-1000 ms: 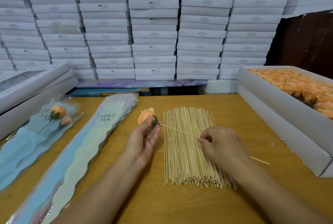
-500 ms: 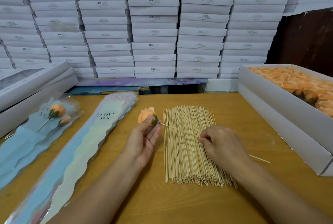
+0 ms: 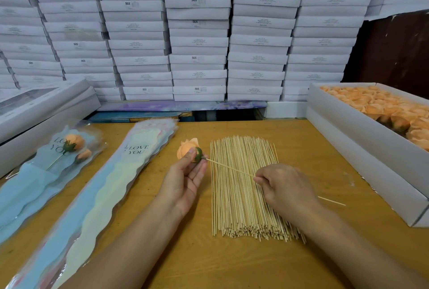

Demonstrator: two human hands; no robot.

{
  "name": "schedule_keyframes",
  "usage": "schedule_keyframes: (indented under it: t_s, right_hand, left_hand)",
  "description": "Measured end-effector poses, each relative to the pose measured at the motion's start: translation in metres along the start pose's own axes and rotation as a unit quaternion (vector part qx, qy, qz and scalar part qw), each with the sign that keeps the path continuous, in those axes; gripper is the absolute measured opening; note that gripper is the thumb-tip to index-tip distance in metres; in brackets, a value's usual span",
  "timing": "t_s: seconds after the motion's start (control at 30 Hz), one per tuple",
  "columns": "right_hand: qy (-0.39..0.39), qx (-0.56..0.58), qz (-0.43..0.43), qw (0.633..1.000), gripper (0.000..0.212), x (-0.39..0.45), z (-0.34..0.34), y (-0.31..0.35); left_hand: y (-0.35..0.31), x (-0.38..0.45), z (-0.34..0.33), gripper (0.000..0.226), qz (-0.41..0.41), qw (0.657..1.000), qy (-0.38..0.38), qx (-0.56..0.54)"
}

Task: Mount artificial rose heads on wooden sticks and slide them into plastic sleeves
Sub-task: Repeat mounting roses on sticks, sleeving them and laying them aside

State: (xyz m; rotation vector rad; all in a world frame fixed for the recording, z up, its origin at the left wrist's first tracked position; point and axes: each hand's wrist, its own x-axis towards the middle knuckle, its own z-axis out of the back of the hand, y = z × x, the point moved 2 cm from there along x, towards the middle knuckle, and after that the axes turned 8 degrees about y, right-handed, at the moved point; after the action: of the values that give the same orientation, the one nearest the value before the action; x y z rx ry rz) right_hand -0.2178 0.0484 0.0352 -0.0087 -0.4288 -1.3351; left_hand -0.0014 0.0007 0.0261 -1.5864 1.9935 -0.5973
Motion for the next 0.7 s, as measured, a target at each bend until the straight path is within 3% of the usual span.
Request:
schedule_keyframes:
  t_s: [0.3, 0.7]
  right_hand:
    - [0.014, 0.028, -0.028, 0.999, 0.012, 0.002, 0.018, 0.004]
    - [0.125, -0.015, -0.036, 0.991, 0.017, -0.002, 0.034, -0.003]
  left_hand:
    - [-0.008, 0.001, -0.003, 0.033, -0.019, 1.000, 0.003, -0.002]
    - [-0.006, 0.001, -0.006, 0.033, -0.006, 1.000, 0.017, 0.018]
